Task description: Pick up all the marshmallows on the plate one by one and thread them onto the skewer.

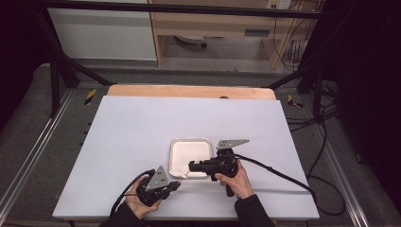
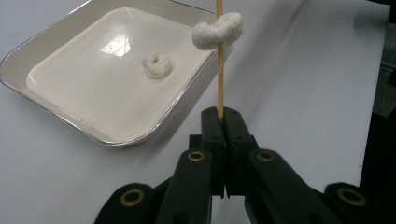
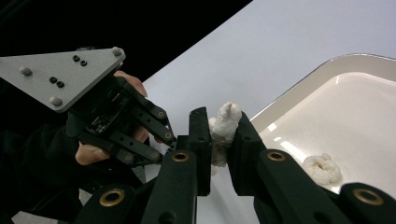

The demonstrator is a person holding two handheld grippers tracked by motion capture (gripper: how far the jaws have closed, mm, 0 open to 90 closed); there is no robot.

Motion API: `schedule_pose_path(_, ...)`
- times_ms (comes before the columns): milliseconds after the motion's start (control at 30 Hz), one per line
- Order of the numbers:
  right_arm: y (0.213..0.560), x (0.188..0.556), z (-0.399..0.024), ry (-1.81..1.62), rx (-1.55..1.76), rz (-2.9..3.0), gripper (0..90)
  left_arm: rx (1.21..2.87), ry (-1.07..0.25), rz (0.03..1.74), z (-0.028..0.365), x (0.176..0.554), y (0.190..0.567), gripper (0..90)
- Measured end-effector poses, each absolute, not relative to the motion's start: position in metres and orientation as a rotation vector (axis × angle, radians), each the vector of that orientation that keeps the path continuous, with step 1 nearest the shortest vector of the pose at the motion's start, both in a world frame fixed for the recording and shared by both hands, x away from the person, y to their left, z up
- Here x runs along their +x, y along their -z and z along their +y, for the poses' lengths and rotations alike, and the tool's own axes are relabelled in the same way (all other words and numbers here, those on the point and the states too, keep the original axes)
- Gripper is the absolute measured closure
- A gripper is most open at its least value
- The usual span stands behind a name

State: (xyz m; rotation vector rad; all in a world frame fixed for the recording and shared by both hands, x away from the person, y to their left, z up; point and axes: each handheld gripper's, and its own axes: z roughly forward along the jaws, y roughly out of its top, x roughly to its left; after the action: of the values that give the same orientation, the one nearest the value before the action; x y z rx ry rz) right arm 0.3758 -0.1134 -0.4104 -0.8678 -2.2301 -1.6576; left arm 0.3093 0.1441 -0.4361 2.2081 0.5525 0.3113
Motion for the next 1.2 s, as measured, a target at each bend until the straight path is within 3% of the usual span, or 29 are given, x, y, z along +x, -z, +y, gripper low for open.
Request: schedule_pose_path(1200,0.4177,0.3761,-0.1094,1.626,-0.877,-2.243,81.6,2.24,-0.316,0.576,0.137,0.3106,0.4385,88.9)
